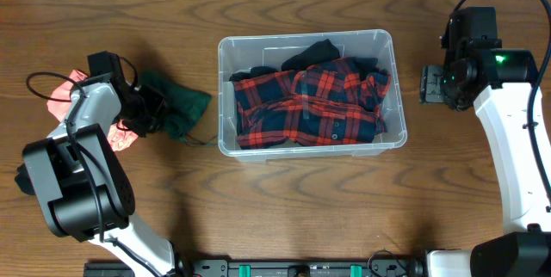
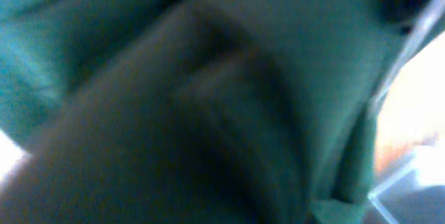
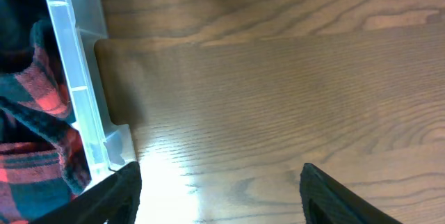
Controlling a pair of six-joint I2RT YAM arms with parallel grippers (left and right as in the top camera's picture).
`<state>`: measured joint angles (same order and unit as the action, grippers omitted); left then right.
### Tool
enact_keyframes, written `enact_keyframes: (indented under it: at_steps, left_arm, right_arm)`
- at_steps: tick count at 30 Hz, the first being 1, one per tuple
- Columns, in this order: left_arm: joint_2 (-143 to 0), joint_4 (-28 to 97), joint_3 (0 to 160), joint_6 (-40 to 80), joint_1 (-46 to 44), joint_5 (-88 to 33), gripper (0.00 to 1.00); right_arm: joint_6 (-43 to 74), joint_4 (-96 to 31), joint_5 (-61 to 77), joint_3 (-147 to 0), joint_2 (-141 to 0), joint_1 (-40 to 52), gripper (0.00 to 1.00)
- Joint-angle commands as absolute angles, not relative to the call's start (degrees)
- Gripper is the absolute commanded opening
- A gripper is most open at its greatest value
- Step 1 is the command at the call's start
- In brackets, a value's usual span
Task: Pack container
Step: 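Lift the dark green shirt and carry it into the bin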
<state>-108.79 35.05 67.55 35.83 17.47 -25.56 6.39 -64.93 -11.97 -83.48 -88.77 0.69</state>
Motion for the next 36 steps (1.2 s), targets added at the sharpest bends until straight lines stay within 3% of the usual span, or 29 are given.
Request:
enact_keyframes:
  at_steps: [1,13,20,28,36]
  left_arm:
    - [-107.7,34.3,68.6,35.6,17.8,-32.8,0.06]
    - [-80.9,33.5,69.8,23.1,13.6,-32.1,0.06]
    - [-68.2,28.5,69.8,23.0,-0.1,-30.8,0.06]
    - [-74.5,21.4,69.8,25.0,-25.4,-22.0,0.06]
    - [-91.0,6.3,69.8,30.1,-38.2,-21.8,0.06]
  right_arm:
    - [6.0,-64.6,-12.2,-83.1,-88.4,-0.9,0.69]
    - [7.6,-64.5,-2.3,-83.2,-88.4,-17.2,0.72]
    - [7.7,-64.5,-2.8,-83.2,-88.4,-19.4,0.71]
    - [10.7,-65.6,-3.9,-83.2,-88.4,-24.8,0.72]
    - [10.7,-66.0,-3.1,-83.1,-88.4,-25.6,0.72]
